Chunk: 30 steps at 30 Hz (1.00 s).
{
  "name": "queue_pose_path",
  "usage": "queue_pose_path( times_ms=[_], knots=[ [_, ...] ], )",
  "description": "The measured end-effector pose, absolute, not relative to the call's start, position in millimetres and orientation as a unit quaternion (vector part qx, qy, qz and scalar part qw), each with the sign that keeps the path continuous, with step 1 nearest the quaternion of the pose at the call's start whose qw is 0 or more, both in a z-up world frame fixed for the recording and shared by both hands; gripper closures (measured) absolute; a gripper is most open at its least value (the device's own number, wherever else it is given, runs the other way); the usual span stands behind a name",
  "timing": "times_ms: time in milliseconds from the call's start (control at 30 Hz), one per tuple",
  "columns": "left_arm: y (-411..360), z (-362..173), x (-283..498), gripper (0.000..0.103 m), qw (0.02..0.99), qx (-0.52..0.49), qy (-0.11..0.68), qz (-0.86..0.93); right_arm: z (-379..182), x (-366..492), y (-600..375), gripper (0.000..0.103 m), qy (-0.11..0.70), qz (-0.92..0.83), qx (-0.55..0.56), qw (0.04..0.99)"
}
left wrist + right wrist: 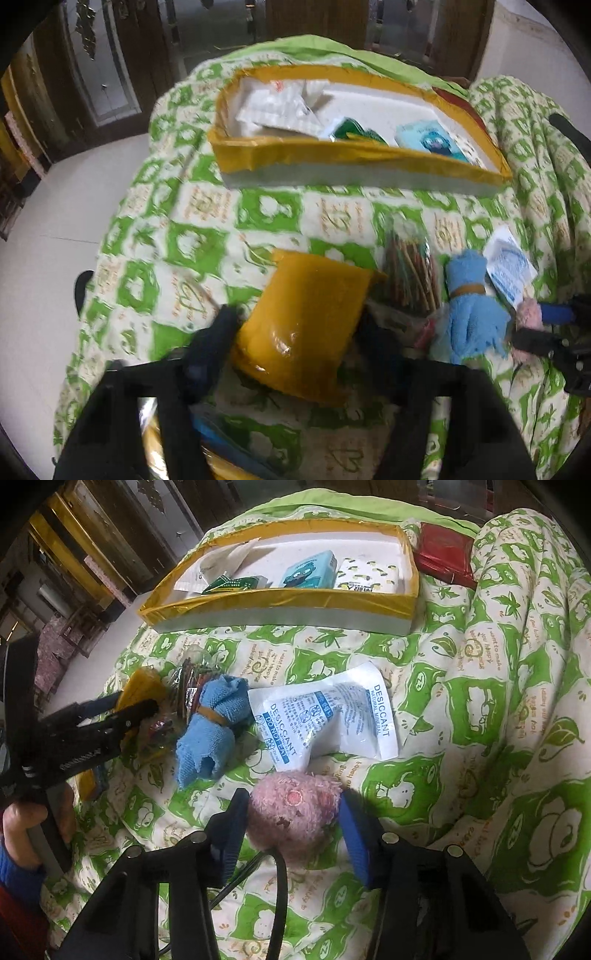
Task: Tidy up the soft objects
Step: 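Close left gripper on yellow pouch while right gripper closes on pink plush ball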
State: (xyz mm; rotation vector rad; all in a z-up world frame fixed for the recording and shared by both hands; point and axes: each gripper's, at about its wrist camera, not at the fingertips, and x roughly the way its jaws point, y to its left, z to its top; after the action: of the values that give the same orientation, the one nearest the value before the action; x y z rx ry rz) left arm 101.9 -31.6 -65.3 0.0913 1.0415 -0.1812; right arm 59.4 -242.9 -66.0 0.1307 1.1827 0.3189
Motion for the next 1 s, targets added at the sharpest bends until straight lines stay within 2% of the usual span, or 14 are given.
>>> queue_pose_path(
  times_ms=[133,800,900,933,1000],
  knots=[
    [-35.2,-62.9,95.8,0.045,0.865,0.041,0.491,-0.098,-65.4,59.2,-241.7,0.051,0.554,0.151,0.059,0.817],
    [-37.5,-62.6,78.3,0.047,0.867,0.024,0.487,-0.103,-55.1,54.5,-240.8,0.055,0.527,0.175,0.069,0.829],
    [-38.0,-60.9,76.1,0.051,0.869,0.022,0.483,-0.104,-50.7,53.0,-239.7,0.055,0.516,0.179,0.069,0.835],
    [-38.4,-59.7,75.5,0.056,0.871,0.022,0.48,-0.105,-49.0,52.2,-239.3,0.055,0.511,0.18,0.068,0.837],
    [-38.7,-57.9,75.0,0.056,0.873,0.021,0.476,-0.104,-44.6,50.4,-238.9,0.055,0.5,0.182,0.065,0.844]
  ],
)
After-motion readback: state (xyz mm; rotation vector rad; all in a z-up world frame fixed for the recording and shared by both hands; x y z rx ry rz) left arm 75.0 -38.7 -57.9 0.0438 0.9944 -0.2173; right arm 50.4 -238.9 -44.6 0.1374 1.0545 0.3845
